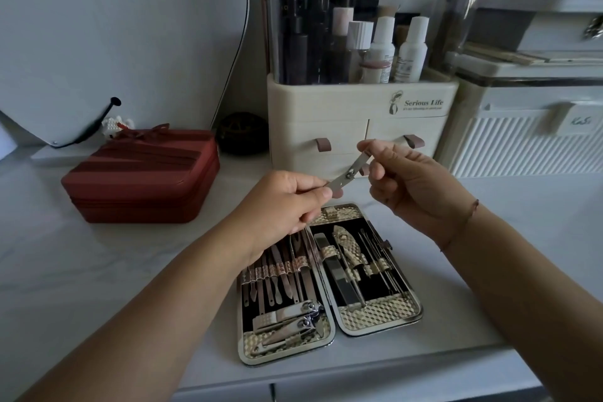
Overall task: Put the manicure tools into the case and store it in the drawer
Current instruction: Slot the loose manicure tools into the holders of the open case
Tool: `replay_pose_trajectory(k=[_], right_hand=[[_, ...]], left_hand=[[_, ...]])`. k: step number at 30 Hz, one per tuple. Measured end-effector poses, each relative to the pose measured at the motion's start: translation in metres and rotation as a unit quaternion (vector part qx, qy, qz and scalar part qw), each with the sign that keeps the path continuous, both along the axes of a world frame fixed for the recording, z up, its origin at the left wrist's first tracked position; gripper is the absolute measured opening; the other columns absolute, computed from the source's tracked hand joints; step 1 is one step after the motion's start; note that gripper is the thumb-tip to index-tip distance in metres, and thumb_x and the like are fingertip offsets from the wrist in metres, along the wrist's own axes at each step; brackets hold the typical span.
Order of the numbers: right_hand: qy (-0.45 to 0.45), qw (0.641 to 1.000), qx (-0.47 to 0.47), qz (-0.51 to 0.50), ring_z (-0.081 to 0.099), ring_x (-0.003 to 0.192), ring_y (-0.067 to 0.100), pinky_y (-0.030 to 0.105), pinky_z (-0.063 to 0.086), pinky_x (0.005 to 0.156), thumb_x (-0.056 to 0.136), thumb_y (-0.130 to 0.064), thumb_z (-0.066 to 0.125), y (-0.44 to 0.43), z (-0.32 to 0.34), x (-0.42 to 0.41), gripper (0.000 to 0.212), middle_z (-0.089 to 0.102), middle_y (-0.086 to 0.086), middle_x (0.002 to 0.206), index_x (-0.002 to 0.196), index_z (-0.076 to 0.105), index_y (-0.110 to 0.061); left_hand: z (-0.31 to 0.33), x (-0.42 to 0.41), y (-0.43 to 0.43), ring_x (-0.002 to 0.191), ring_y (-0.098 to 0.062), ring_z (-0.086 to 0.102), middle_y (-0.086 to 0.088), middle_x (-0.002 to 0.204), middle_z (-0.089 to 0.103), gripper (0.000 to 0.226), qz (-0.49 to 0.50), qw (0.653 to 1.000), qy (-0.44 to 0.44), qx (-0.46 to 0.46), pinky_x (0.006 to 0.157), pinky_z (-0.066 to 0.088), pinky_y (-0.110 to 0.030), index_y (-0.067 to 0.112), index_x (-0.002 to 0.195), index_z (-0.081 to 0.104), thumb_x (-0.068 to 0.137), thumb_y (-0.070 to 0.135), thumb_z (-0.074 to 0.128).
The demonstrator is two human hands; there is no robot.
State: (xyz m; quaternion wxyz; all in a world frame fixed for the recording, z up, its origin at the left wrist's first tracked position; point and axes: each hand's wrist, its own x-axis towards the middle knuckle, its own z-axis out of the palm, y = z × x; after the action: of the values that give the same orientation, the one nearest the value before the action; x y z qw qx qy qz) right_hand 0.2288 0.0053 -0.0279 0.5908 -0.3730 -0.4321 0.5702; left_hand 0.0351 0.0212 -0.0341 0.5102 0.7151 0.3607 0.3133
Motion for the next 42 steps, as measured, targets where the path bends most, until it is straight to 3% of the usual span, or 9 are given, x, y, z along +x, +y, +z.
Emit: replay_pose_trajectory(k=[3,8,14,20,27,30,35,39,42], right_hand=[[-0.06,0.995,0.076,0.007,0.04,0.043,0.008,0.015,0.035,0.045,0.078,-0.021,0.058,-0.005,0.005,-0.004,0.014,0.057,0.001,0.054,0.077,0.069,-0.013],[-0.2,0.97,0.136,0.023,0.055,0.045,0.015,0.02,0.043,0.046,0.069,-0.019,0.068,-0.011,0.005,-0.015,0.024,0.066,0.006,0.057,0.085,0.062,-0.004],[-0.358,0.923,0.132,-0.058,0.044,0.036,0.015,0.017,0.033,0.036,0.061,-0.032,0.074,-0.015,0.001,-0.027,0.032,0.054,-0.001,0.04,0.07,0.054,-0.009],[-0.258,0.942,0.085,-0.196,0.039,0.036,0.01,0.019,0.034,0.041,0.08,-0.025,0.069,-0.007,0.003,-0.013,0.029,0.055,0.0,0.042,0.068,0.051,-0.005],[-0.079,0.99,0.001,-0.115,0.042,0.046,0.01,0.015,0.038,0.047,0.09,-0.018,0.056,-0.005,0.0,-0.015,0.011,0.06,0.003,0.053,0.082,0.057,-0.01],[-0.047,0.995,-0.003,-0.089,0.044,0.044,0.007,0.012,0.04,0.046,0.092,-0.02,0.053,-0.004,0.0,-0.015,0.018,0.058,0.002,0.053,0.084,0.064,-0.008],[-0.045,0.997,0.047,-0.051,0.044,0.05,0.007,0.012,0.042,0.053,0.081,-0.024,0.057,-0.004,0.001,-0.015,0.02,0.058,0.0,0.058,0.089,0.065,-0.007],[-0.116,0.987,0.046,-0.105,0.042,0.052,0.009,0.013,0.042,0.053,0.093,-0.016,0.051,-0.002,-0.001,-0.016,0.018,0.058,0.0,0.059,0.085,0.066,-0.009],[-0.122,0.981,0.015,-0.147,0.042,0.047,0.009,0.014,0.039,0.049,0.094,-0.012,0.049,-0.001,-0.002,-0.013,0.02,0.058,0.003,0.056,0.082,0.064,-0.007]], left_hand=[[0.001,-0.001,0.0,0.038,-0.004,0.029,0.002,0.053,0.04,0.018,0.008,1.0,-0.002,-0.013,0.047,0.027,-0.016,0.013,0.1,0.07,0.093,0.017,0.054],[-0.002,0.003,-0.002,0.038,-0.007,0.029,0.0,0.052,0.041,0.019,0.018,1.0,-0.001,-0.009,0.046,0.027,-0.019,0.01,0.092,0.07,0.092,0.023,0.055],[-0.003,0.005,-0.004,0.038,-0.011,0.043,0.005,0.048,0.052,0.017,0.025,0.996,0.072,0.054,0.049,0.037,-0.017,0.023,0.082,0.066,0.091,0.032,0.055],[-0.001,0.005,0.0,0.058,-0.016,0.065,-0.003,0.067,0.071,0.013,0.049,0.999,-0.016,0.001,0.048,0.039,-0.017,0.015,0.095,0.064,0.094,0.016,0.051],[0.002,0.004,0.0,0.066,-0.019,0.069,-0.009,0.077,0.074,0.015,0.065,0.993,-0.092,-0.031,0.05,0.045,-0.016,0.006,0.088,0.059,0.095,0.011,0.047],[0.002,0.003,0.0,0.068,-0.02,0.069,-0.009,0.078,0.074,0.014,0.061,0.993,-0.093,-0.026,0.051,0.045,-0.016,0.007,0.088,0.059,0.095,0.011,0.047],[0.002,0.005,-0.002,0.068,-0.022,0.069,-0.012,0.079,0.074,0.011,0.044,0.994,-0.087,-0.042,0.052,0.045,-0.017,0.008,0.089,0.056,0.095,0.011,0.048],[0.002,0.007,-0.003,0.067,-0.021,0.069,-0.011,0.078,0.073,0.01,0.03,0.996,-0.06,-0.055,0.052,0.046,-0.017,0.009,0.089,0.055,0.096,0.012,0.047],[-0.002,0.007,-0.001,0.065,-0.011,0.062,-0.002,0.077,0.071,0.01,0.078,0.997,0.011,0.016,0.059,0.045,-0.019,0.014,0.091,0.06,0.093,0.021,0.053]])
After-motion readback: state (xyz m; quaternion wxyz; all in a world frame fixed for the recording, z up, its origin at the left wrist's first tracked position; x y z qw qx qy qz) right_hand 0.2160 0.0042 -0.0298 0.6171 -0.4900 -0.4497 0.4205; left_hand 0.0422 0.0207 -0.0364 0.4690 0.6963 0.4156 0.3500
